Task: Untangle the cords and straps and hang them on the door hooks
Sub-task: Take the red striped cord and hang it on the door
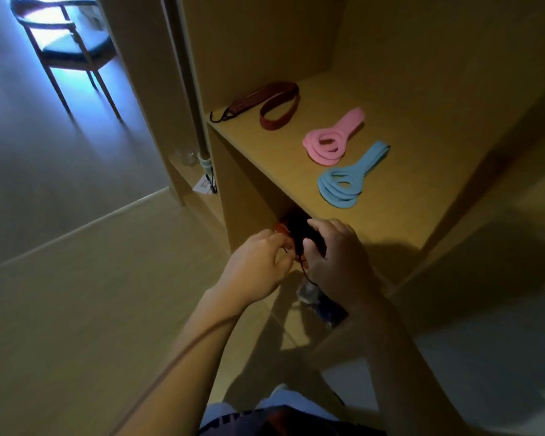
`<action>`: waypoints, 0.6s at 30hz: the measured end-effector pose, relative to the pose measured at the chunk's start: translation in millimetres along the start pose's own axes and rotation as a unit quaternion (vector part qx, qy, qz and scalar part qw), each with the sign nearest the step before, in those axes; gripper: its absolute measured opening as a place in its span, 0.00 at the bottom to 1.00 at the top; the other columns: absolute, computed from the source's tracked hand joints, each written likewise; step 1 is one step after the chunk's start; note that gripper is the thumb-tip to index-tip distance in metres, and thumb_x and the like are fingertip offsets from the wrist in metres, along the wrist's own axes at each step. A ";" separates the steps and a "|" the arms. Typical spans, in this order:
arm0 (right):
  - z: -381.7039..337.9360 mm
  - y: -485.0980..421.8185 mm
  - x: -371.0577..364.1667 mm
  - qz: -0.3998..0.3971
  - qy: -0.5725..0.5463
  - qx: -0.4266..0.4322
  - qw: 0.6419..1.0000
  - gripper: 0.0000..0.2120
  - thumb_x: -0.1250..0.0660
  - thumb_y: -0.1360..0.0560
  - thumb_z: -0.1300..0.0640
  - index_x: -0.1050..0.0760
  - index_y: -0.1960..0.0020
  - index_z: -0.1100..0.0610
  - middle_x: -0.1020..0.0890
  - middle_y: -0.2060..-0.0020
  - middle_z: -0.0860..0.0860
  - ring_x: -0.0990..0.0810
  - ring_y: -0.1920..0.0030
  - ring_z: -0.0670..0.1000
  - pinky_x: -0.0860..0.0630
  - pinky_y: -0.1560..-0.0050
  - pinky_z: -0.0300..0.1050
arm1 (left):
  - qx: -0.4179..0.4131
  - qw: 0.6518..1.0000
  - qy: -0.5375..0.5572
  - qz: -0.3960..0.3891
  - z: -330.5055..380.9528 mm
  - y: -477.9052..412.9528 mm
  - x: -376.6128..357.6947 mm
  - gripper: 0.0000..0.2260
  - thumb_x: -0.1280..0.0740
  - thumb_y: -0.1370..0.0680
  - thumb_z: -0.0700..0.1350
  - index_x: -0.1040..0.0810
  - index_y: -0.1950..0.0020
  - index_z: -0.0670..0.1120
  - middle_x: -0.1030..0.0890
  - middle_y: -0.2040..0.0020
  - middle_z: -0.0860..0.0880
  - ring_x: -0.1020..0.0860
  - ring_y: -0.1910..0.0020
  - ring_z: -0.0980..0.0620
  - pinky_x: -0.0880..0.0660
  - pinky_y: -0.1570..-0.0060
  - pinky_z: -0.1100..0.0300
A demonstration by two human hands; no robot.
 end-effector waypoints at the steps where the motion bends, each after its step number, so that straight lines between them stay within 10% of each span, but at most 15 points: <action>1: 2.4 -12.3 0.7 -0.001 -0.005 -0.004 1.000 0.18 0.40 0.23 0.56 0.29 0.35 0.58 0.24 0.41 0.55 0.28 0.41 0.53 0.33 0.43 0.44 | -0.002 1.000 0.005 0.001 -1.4 -11.8 2.5 0.12 0.39 0.22 0.49 0.24 0.42 0.47 0.25 0.48 0.50 0.26 0.50 0.53 0.29 0.52 0.61; 18: 0.7 -162.2 -24.6 0.059 -0.026 -0.082 0.995 0.14 0.37 0.24 0.53 0.25 0.41 0.59 0.22 0.48 0.55 0.24 0.47 0.54 0.26 0.49 0.51 | -0.065 0.997 0.025 -0.020 -53.9 -202.3 55.5 0.14 0.39 0.21 0.47 0.26 0.36 0.46 0.25 0.37 0.47 0.26 0.40 0.50 0.31 0.45 0.61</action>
Point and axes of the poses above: each hand's wrist, its own y-axis away from the middle knuckle, its own x-axis out of the back of the hand, z = x × y, the point moved 2 cm from there along -y, towards the middle knuckle
